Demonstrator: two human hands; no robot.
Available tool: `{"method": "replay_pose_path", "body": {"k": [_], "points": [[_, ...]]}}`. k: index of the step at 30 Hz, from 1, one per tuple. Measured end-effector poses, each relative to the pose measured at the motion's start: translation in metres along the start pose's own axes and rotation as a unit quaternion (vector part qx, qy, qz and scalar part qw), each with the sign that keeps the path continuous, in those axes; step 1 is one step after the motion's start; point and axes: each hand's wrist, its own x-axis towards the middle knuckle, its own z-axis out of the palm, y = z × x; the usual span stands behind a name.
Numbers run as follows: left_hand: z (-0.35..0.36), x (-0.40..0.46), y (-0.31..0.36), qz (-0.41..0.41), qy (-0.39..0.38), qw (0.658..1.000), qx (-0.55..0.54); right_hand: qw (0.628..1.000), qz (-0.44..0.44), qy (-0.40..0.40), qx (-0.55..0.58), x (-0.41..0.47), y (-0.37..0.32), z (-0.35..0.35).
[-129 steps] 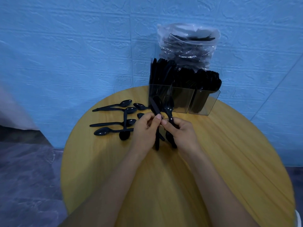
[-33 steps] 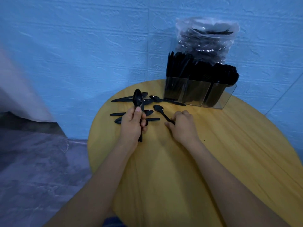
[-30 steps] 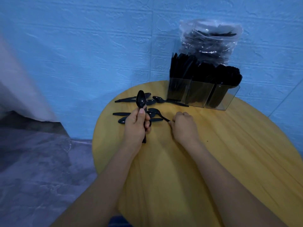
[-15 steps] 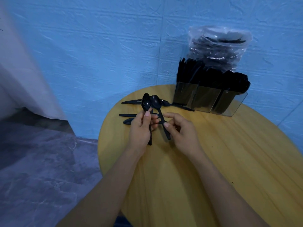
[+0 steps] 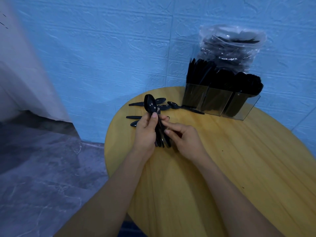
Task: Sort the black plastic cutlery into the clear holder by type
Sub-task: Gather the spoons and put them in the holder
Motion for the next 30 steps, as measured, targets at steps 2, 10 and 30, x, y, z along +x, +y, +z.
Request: {"method": "replay_pose_path", "body": {"k": [2, 10, 30], "points": [[-0.001, 0.0, 0.002, 0.018, 0.009, 1.0, -0.009, 0.999, -0.026, -0.008, -0.031, 0.001, 0.002, 0.0], [-0.016, 0.007, 0.014, 0.007, 0.129, 0.982, -0.135, 0.969, 0.042, -0.001, -0.243, 0.039, 0.008, 0.005], [0.009, -0.001, 0.006, -0.051, 0.012, 0.999, -0.01, 0.94, 0.115, -0.037, -0.32, 0.003, 0.026, -0.058]]}}
